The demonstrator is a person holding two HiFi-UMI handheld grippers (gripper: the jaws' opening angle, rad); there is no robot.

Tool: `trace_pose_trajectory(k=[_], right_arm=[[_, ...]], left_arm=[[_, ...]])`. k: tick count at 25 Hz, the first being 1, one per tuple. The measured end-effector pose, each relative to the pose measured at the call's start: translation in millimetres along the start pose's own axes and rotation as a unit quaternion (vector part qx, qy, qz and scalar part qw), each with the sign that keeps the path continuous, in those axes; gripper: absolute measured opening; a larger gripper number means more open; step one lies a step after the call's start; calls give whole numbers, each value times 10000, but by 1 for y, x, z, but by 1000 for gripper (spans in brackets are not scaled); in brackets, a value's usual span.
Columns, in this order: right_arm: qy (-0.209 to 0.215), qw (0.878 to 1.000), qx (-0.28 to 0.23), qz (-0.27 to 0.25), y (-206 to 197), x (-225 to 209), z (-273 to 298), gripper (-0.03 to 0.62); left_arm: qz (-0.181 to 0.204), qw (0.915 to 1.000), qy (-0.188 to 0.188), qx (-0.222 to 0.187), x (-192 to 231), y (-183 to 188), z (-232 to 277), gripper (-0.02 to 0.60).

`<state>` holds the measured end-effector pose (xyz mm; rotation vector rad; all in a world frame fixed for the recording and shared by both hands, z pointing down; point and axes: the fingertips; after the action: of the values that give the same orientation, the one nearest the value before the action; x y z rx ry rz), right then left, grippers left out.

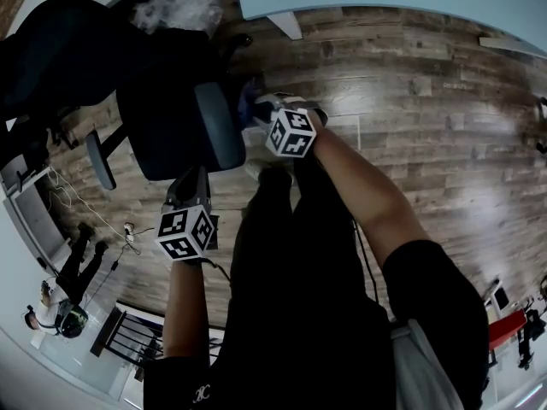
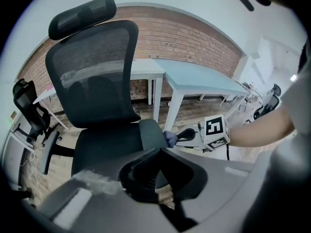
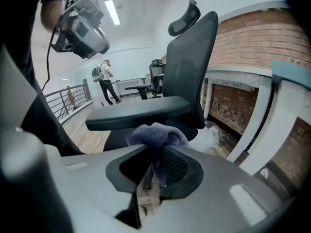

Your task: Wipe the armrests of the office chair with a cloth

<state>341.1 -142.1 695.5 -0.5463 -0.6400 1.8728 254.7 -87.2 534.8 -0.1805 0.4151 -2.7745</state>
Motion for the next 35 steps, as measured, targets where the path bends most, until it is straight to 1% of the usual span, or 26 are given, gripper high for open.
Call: trace_pose_trajectory(k=[5,8,11,13,19,22,26,29,32,35], right_arm=[[133,9998,51,-108,18,-7,24,67],[85,9994,207,-252,23,-17,40,67],[-15,9992,369,-176,27,-35,58,66],[3,9985,525,-122,26,-44,73,66],[206,9950,975,-55,-5,-64,121,66],[313,9945,978,201,-21,-70,138,66],[346,9934,961,520,-42,-76,160,66],[367,9905,1115,716,-59,-77,179,66],[667,9856,1294,863,-74,-62,184,66],[1126,9837,1142,813,-66,-27,174,66]], left_arm=[[-160,9998,68,85,10,-5,0,6],[-317,9992,141,184,19,-10,0,6],[-454,9984,213,253,28,-15,-2,6],[-556,9977,244,304,34,-19,-2,6],[-721,9967,232,299,37,-25,7,6],[-863,9956,281,242,46,-30,17,6],[-1099,9930,389,214,68,-44,33,6],[-1103,9924,469,273,81,-53,46,6],[-1041,9932,419,309,78,-59,53,6],[-944,9941,335,410,72,-65,51,6]])
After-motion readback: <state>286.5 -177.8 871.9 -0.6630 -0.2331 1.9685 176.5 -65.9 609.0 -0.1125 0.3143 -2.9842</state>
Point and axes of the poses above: the fingertips, and each gripper's own axes: z forward along the fingers, x to its left, y out of its top, and after that the axes turned 11 degrees about x, right-handed
